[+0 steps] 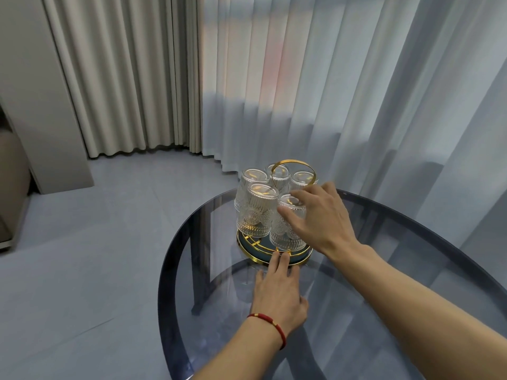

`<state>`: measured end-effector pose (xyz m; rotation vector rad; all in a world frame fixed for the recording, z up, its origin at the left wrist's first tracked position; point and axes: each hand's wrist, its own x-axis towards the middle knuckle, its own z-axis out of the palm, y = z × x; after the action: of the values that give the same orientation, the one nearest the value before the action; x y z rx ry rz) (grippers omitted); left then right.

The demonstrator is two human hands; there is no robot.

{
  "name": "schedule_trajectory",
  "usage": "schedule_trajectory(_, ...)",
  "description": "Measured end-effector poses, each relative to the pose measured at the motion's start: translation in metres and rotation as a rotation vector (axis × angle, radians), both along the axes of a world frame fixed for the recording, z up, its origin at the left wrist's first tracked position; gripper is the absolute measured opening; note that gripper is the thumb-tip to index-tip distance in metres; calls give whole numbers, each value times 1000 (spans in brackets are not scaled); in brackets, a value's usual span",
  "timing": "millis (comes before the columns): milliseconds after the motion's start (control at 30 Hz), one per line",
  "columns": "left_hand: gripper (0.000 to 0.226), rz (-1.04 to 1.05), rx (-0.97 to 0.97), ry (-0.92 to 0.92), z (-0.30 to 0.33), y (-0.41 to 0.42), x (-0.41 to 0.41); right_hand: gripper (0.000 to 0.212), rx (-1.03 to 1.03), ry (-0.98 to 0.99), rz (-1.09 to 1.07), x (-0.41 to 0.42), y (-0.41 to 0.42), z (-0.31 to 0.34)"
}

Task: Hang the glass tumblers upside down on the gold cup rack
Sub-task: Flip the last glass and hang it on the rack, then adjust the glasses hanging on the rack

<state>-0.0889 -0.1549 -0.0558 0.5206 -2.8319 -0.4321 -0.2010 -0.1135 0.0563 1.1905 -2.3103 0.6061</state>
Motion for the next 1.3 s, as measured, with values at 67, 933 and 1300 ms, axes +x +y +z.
schedule_trajectory(67, 57, 0, -1, -4, 0, 0, 0, 53, 12, 35, -15, 0, -1, -1)
schedule_trajectory(933, 63, 59, -210, 96, -17, 8, 34, 71, -302, -276, 89, 19, 102, -38)
schedule_trajectory(1300, 70, 95, -210, 63, -20, 5, 29, 64, 81, -19, 197, -9, 61, -17)
